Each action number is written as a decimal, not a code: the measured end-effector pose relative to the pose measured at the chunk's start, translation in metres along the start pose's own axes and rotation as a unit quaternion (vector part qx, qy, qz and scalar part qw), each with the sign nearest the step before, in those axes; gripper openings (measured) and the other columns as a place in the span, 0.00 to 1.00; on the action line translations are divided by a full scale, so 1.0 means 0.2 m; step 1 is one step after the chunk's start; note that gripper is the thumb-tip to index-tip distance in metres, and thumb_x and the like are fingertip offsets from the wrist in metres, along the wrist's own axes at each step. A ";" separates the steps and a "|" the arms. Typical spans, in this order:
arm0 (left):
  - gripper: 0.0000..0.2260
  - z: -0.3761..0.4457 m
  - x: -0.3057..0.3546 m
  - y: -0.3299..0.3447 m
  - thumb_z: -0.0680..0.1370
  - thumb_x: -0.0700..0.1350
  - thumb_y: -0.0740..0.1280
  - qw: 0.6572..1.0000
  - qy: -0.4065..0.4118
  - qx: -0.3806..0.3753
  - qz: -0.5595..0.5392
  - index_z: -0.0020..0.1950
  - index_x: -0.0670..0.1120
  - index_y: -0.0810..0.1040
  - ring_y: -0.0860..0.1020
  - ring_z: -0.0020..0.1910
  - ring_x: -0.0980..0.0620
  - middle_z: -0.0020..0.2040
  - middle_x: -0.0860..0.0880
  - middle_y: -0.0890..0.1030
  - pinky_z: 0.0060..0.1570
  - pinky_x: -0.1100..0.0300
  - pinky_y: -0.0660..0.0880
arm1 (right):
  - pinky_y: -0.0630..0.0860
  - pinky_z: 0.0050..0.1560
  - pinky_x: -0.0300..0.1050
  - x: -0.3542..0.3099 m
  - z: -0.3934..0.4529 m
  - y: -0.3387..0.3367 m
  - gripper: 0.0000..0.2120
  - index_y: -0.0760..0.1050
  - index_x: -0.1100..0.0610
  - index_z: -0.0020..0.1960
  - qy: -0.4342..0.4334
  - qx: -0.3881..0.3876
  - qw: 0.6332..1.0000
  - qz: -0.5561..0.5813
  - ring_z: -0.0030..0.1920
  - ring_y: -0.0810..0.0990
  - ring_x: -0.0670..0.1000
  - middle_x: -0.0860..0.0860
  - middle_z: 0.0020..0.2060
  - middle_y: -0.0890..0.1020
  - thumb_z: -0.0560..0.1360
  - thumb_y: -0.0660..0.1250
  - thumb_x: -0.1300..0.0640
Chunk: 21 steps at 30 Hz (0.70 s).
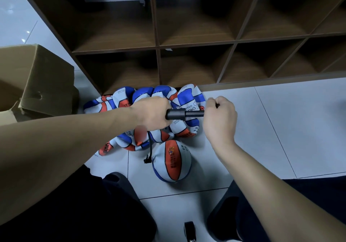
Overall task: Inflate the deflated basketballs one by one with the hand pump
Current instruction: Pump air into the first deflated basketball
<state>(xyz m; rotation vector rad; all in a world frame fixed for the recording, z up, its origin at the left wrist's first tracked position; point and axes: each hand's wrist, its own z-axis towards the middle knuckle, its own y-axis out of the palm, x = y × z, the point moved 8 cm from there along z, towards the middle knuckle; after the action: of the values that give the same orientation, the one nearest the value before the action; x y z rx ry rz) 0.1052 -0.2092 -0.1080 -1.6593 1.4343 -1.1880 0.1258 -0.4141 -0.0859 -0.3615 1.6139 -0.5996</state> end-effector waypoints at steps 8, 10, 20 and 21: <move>0.09 0.01 0.06 0.00 0.77 0.51 0.68 1.000 0.006 0.020 0.005 0.40 0.49 0.80 0.80 0.33 0.46 0.33 0.48 0.80 0.30 0.57 0.72 | 0.65 0.34 0.52 -0.03 -0.04 0.08 0.19 0.65 0.57 0.36 0.001 -0.056 0.998 0.012 0.34 0.69 0.54 0.52 0.32 0.72 0.85 0.59 0.54; 0.09 0.01 0.07 0.01 0.77 0.51 0.69 1.000 0.010 0.019 0.010 0.40 0.49 0.80 0.80 0.33 0.46 0.34 0.48 0.81 0.30 0.57 0.71 | 0.68 0.35 0.50 -0.03 -0.06 0.11 0.20 0.68 0.56 0.37 0.001 -0.076 0.997 0.014 0.36 0.72 0.53 0.52 0.35 0.74 0.86 0.59 0.51; 0.10 0.00 0.09 -0.04 0.77 0.50 0.68 0.998 0.043 0.044 0.004 0.37 0.50 0.77 0.77 0.31 0.48 0.31 0.50 0.78 0.30 0.56 0.70 | 0.64 0.32 0.47 -0.05 -0.03 0.12 0.20 0.66 0.55 0.35 0.012 -0.142 0.989 0.023 0.33 0.69 0.52 0.48 0.29 0.71 0.84 0.62 0.52; 0.10 0.00 0.08 -0.05 0.77 0.51 0.68 0.998 0.045 0.045 0.002 0.37 0.49 0.77 0.77 0.30 0.48 0.31 0.50 0.78 0.30 0.56 0.70 | 0.63 0.30 0.46 -0.04 -0.01 0.09 0.20 0.64 0.55 0.33 0.024 -0.143 0.989 0.021 0.31 0.68 0.51 0.45 0.25 0.69 0.83 0.63 0.54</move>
<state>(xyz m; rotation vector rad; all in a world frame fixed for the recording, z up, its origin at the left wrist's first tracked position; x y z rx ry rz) 0.1086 -0.2235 -0.0958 -1.5587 1.4148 -1.3216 0.1267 -0.3942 -0.0907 -0.5256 1.7540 -0.3468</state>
